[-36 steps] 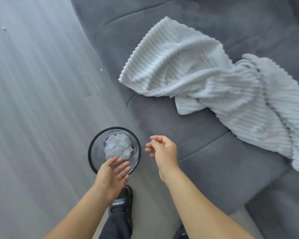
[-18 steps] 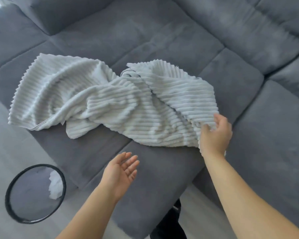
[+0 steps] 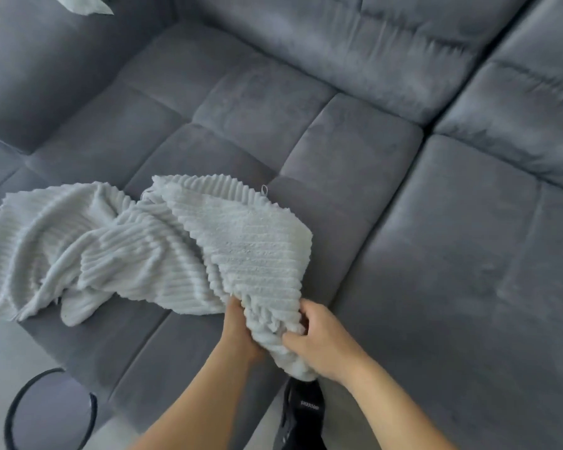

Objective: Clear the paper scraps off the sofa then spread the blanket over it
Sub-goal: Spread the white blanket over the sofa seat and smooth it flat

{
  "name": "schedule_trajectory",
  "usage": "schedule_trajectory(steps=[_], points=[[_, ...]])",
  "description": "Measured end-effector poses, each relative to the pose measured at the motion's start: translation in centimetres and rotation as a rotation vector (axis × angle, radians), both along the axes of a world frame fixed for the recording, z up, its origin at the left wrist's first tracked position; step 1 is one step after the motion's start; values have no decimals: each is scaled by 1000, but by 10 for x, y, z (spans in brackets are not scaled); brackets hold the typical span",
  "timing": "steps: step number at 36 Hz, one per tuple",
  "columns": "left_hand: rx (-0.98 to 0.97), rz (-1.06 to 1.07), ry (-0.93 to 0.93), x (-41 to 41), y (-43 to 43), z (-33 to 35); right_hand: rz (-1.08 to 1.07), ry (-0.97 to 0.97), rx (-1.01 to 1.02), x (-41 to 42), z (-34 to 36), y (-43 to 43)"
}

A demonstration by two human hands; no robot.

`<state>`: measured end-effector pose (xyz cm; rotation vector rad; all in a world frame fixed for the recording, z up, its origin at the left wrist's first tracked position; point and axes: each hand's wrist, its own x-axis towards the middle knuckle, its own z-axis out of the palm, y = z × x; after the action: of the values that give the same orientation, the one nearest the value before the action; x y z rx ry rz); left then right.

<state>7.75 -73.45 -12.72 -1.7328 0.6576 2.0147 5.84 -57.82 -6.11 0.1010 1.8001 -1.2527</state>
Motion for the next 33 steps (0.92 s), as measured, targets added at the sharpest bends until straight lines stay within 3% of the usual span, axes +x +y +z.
schedule_trajectory(steps=[1,4,5,7,8,9,10,14,20,25,27,33], points=[[-114,-51,-13,1,7,14,40,-24,2,7,7,5],[-689,-23,305,21,18,40,58,-109,-24,20,20,23],[-753,-1,469,30,21,37,31,-153,-58,23,23,29],[-426,-190,527,44,26,63,-75,-224,-130,27,27,42],[-352,-277,393,46,25,58,-139,-248,-143,29,30,46],[-140,-392,318,49,14,65,-208,-260,-139,32,35,49],[-39,-453,335,53,5,71,-280,-264,-136,36,39,50],[-188,-561,482,67,4,109,-540,-269,-153,50,48,49],[-320,-672,649,82,13,139,-624,-341,-283,74,77,39],[-323,-654,837,93,14,157,-890,-266,-337,98,89,60],[-256,-537,860,90,12,160,-1067,-276,-426,104,90,79],[242,10,745,73,33,170,-1467,-249,-742,120,101,144]])
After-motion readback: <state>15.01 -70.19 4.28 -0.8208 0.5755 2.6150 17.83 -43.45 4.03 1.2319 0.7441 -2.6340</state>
